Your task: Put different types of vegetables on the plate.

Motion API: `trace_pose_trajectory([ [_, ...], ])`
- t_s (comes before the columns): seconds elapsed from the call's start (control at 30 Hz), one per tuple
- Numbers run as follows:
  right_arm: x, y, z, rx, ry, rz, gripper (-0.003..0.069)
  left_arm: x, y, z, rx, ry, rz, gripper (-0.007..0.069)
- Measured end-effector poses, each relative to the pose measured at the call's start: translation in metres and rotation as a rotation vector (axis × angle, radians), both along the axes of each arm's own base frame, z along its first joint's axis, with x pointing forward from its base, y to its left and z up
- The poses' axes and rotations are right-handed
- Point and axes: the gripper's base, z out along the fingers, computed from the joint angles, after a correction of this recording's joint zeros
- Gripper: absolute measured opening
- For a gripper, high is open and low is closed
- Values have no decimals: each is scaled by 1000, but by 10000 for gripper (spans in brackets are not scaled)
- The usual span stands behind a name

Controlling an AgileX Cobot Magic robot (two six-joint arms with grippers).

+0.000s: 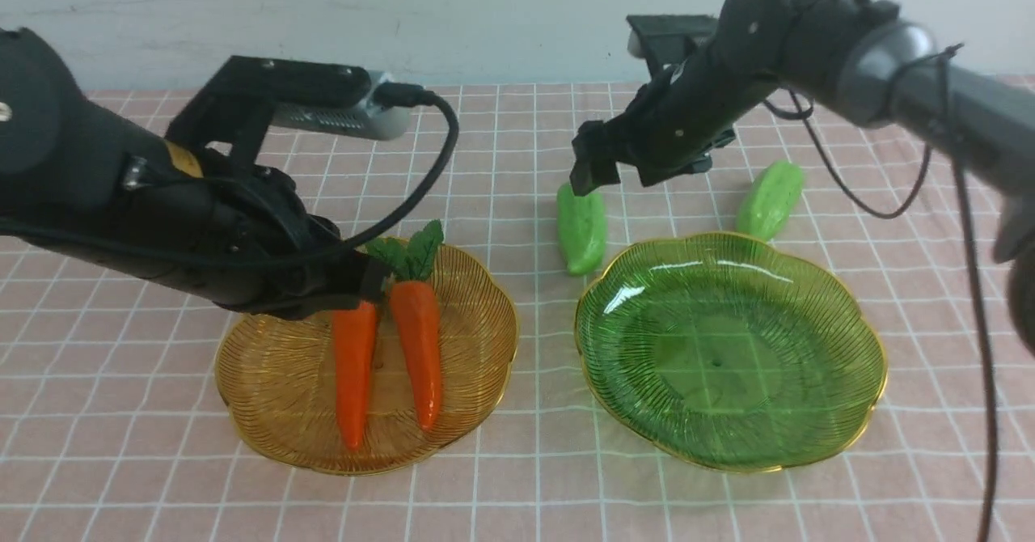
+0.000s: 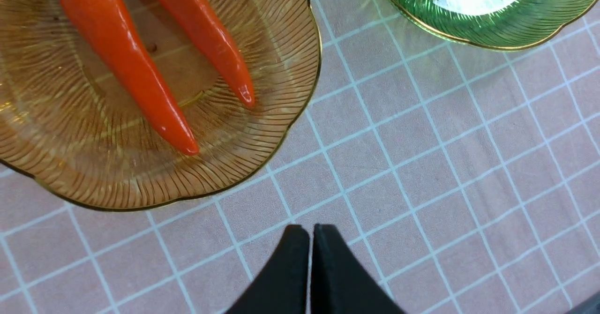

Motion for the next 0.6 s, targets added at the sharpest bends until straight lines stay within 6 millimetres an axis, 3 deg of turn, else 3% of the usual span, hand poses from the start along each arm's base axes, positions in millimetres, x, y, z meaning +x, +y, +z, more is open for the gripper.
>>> trace_pose_trajectory([
  [0.1, -16, -6, 9, -25, 32, -4, 430, -7, 2, 5, -3, -9, -5, -3],
  [0.17, -34, -17, -2, -108, 113, -14, 430, -16, 5, 13, -13, -37, -7, -3],
  [0.27, -63, -36, -26, -261, 217, -25, 430, -26, 9, 21, -27, -74, -5, -3],
  [0.4, -85, -47, -86, -367, 416, -6, 430, -30, 10, 23, -35, -68, 3, -3],
  [0.47, -87, -46, -110, -370, 466, 3, 430, -31, 10, 22, -32, -61, 0, -3],
  [0.6, -78, -43, -129, -362, 448, 1, 454, -31, 10, 22, -35, -56, 3, -3],
])
